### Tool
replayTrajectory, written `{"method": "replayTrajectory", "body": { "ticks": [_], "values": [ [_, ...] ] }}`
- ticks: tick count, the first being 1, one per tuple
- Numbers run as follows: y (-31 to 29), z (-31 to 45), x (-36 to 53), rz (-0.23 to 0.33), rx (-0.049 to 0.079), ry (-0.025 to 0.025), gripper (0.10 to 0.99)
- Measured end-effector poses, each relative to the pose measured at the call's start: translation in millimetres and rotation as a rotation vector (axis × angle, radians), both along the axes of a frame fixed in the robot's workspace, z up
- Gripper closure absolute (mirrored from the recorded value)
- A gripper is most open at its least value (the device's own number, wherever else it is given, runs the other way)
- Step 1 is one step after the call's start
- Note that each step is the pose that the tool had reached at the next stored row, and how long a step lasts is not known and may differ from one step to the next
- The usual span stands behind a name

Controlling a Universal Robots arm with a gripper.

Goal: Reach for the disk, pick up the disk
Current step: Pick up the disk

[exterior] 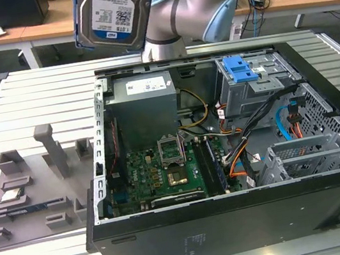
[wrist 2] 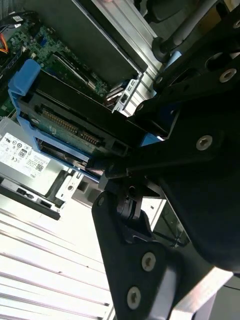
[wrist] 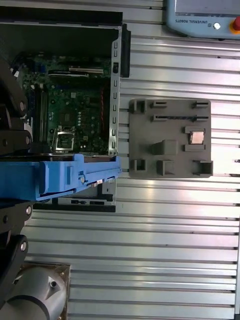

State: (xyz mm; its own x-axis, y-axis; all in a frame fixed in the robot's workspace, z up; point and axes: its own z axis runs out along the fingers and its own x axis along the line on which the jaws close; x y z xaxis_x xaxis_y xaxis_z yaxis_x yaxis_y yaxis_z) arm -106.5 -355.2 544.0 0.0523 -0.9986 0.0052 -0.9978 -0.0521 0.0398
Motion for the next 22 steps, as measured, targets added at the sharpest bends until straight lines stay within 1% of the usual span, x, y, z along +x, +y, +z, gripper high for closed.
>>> {"method": "replayTrajectory", "body": {
  "ticks": [2,6,10,13,14,17,18,22],
  "values": [
    [0.0,0.0,4.7,0.0,0.0,0.0,0.718],
    [0.0,0.0,18.0,0.0,0.0,0.0,0.718],
    [0.0,0.0,39.6,0.0,0.0,0.0001,0.718],
    [0.0,0.0,49.6,0.0,0.0,0.0001,0.718],
    [0.0,0.0,56.1,0.0,0.0,0.0001,0.718],
    [0.0,0.0,69.1,0.0,0.0,0.0001,0.718],
    [0.0,0.0,76.4,0.0,0.0,0.0,0.718],
    [0.0,0.0,87.5,0.0,0.0,0.0,0.718]
  ]
}}
